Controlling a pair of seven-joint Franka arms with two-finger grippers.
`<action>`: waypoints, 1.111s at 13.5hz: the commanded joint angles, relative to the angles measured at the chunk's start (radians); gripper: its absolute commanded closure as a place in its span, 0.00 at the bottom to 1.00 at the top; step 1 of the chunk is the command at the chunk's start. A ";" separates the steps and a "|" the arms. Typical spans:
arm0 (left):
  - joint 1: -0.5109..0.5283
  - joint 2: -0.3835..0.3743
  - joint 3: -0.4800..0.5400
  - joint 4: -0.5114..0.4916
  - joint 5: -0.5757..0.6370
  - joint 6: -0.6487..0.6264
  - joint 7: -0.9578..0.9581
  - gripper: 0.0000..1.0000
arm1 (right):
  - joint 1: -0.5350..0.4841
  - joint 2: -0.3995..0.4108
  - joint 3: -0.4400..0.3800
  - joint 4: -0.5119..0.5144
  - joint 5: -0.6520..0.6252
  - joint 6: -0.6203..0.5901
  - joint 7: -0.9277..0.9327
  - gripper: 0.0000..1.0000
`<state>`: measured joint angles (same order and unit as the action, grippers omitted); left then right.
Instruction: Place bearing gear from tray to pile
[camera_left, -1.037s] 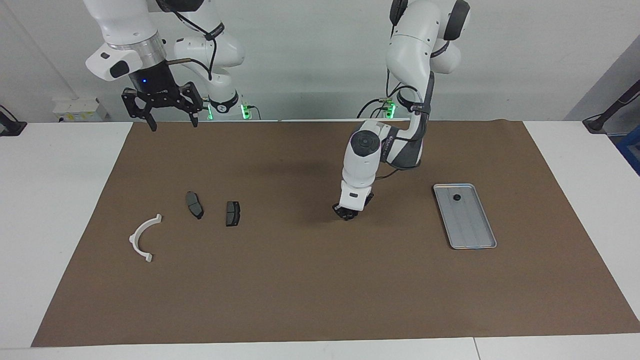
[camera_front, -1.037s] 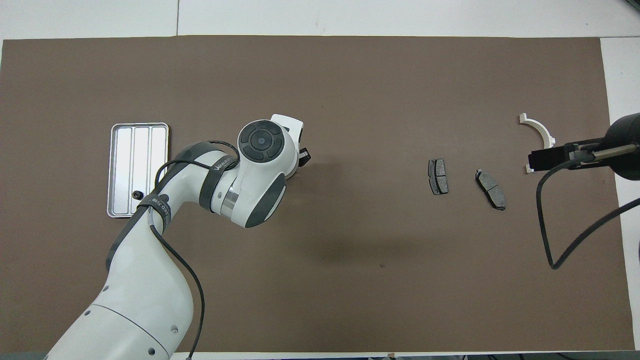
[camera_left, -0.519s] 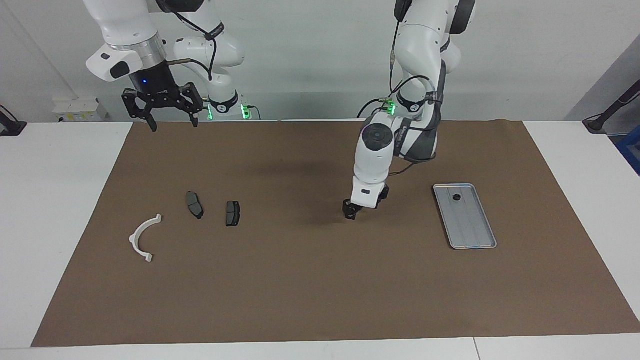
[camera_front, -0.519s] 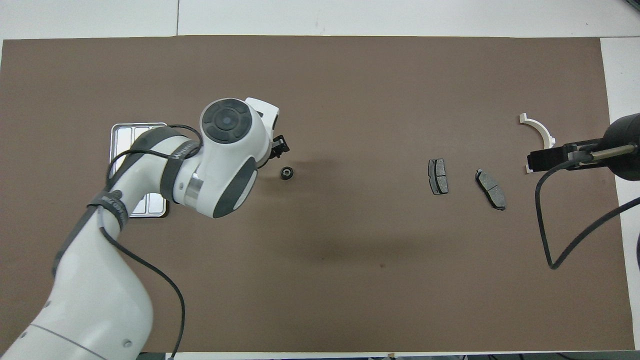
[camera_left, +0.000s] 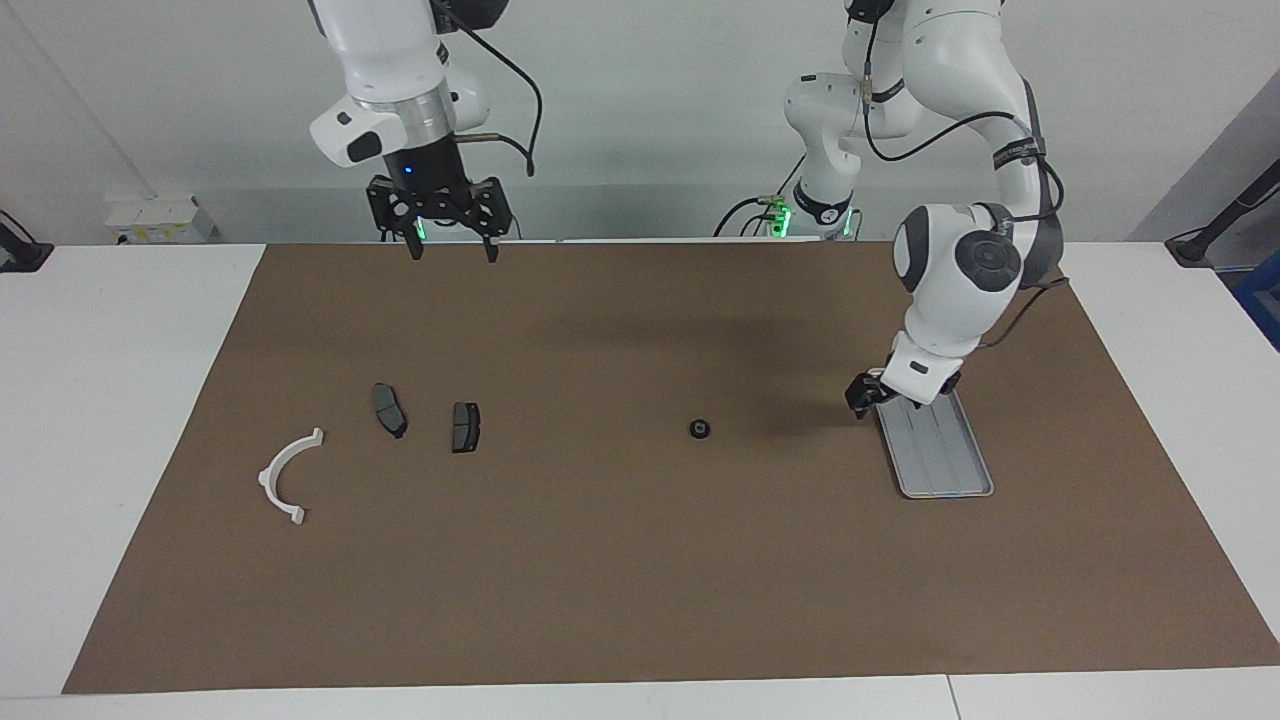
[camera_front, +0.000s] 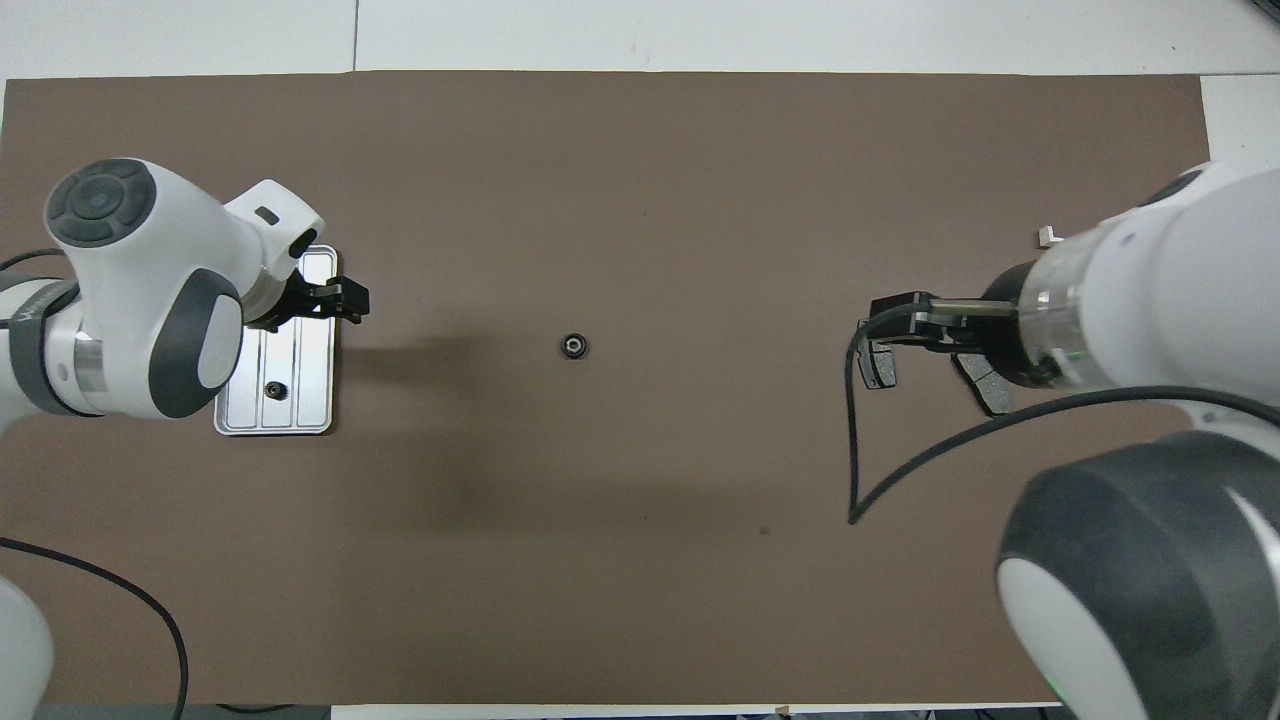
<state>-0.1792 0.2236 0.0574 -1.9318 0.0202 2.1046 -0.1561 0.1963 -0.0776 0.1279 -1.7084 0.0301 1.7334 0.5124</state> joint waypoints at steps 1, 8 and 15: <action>0.053 -0.053 -0.014 -0.090 0.004 0.008 0.111 0.00 | 0.075 0.097 -0.002 -0.004 0.021 0.104 0.200 0.00; 0.119 -0.109 -0.016 -0.243 -0.060 0.132 0.125 0.00 | 0.254 0.467 -0.004 0.194 -0.001 0.222 0.478 0.00; 0.147 -0.118 -0.013 -0.309 -0.063 0.248 0.199 0.06 | 0.370 0.794 -0.008 0.507 -0.137 0.189 0.595 0.00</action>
<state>-0.0644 0.1428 0.0521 -2.1888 -0.0252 2.3167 -0.0047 0.5495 0.6433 0.1229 -1.3066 -0.0879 1.9628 1.0878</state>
